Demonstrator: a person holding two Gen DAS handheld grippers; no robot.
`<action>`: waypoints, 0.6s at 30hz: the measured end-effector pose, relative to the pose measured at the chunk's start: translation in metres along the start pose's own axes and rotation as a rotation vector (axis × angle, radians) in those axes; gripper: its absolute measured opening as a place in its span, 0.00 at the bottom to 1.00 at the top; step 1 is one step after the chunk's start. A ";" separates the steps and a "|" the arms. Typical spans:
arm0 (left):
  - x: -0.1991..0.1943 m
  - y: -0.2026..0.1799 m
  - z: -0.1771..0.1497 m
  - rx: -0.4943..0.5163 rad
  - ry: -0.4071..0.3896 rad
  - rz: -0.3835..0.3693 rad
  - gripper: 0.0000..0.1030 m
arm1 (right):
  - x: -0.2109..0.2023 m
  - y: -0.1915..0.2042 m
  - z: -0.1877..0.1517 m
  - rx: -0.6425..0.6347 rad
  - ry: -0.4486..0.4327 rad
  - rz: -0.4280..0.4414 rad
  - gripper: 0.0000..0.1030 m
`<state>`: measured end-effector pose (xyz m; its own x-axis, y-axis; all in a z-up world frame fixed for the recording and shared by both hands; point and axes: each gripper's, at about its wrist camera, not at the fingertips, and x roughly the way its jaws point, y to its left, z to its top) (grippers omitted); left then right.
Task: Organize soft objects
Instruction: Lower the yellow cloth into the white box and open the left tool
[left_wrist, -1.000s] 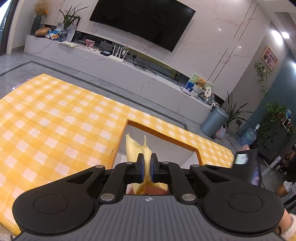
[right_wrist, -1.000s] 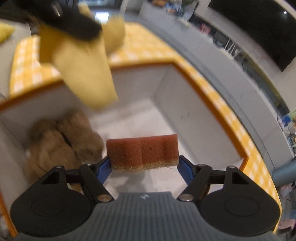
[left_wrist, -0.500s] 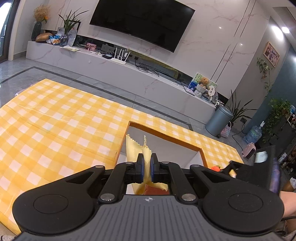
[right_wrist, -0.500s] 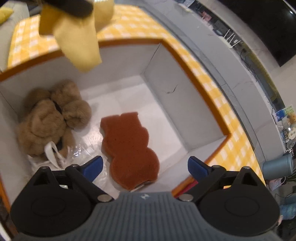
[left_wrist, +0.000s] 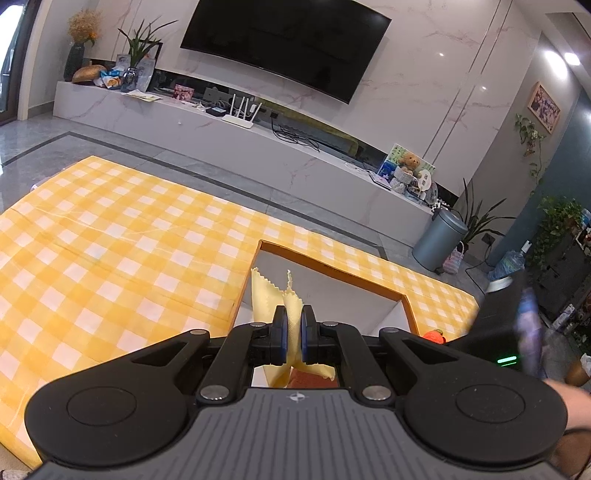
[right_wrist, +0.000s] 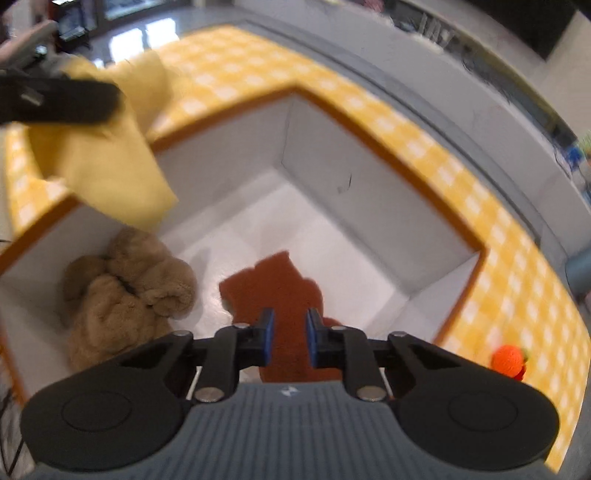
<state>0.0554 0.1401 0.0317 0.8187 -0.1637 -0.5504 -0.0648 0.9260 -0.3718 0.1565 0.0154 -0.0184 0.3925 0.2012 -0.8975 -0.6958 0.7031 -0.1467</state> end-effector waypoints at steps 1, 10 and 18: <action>0.000 -0.001 0.000 0.005 -0.003 0.003 0.07 | 0.008 0.003 0.001 0.007 0.014 -0.029 0.13; 0.002 -0.001 0.000 -0.024 0.013 -0.018 0.07 | 0.032 0.023 0.001 -0.019 0.103 -0.057 0.13; 0.010 -0.007 0.001 -0.016 0.026 -0.097 0.07 | 0.012 0.034 -0.017 -0.058 0.029 -0.015 0.13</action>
<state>0.0649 0.1329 0.0297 0.8064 -0.2616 -0.5304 0.0052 0.8999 -0.4360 0.1270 0.0299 -0.0413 0.3865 0.1706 -0.9064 -0.7241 0.6648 -0.1836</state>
